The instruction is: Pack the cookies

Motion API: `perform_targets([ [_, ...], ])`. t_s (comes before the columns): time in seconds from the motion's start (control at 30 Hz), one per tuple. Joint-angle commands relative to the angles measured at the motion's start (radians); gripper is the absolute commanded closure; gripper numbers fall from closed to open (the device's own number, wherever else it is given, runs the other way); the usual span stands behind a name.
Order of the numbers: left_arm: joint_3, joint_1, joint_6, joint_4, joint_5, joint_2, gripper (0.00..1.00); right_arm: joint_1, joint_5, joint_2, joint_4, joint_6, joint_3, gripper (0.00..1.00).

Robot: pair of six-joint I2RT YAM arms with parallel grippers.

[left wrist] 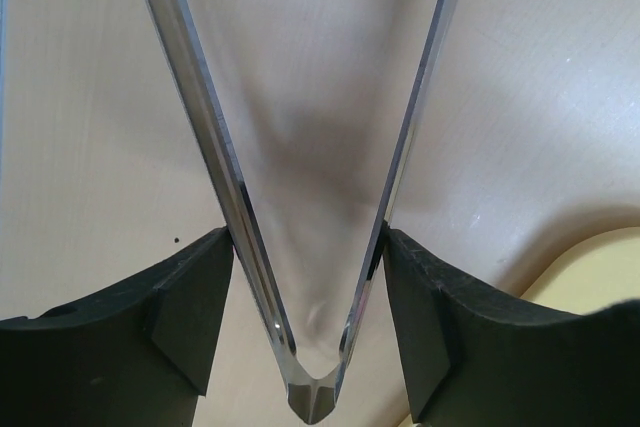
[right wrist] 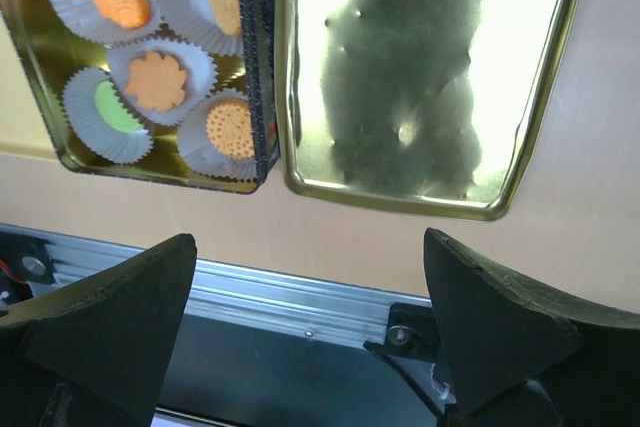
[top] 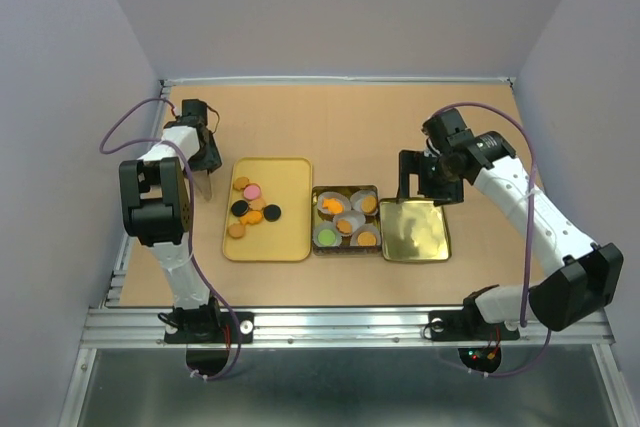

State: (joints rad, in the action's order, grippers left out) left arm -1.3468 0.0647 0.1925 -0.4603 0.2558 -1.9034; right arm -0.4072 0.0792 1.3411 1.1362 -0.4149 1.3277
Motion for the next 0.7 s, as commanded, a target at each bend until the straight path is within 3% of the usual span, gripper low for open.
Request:
perform_targets([
  [0.0, -0.003, -0.002, -0.008, -0.003, -0.013, 0.007, 0.27, -0.005, -0.071, 0.0, -0.05, -0.004, -0.06, 0.0],
  [0.17, -0.023, -0.002, 0.018, -0.029, -0.041, 0.05, 0.24, 0.025, -0.085, 0.001, -0.092, -0.021, -0.145, 0.0],
  [0.23, -0.031, -0.002, 0.035, -0.04, -0.049, 0.078, 0.15, 0.034, -0.026, 0.024, -0.113, -0.038, -0.137, 0.0],
  [0.33, -0.044, -0.002, 0.058, -0.057, -0.056, 0.139, 0.11, 0.051, -0.012, 0.059, -0.131, -0.061, -0.093, 0.0],
  [0.67, -0.031, -0.051, 0.105, -0.092, -0.115, 0.311, 0.07, 0.212, 0.125, 0.179, -0.269, -0.363, -0.071, 0.03],
])
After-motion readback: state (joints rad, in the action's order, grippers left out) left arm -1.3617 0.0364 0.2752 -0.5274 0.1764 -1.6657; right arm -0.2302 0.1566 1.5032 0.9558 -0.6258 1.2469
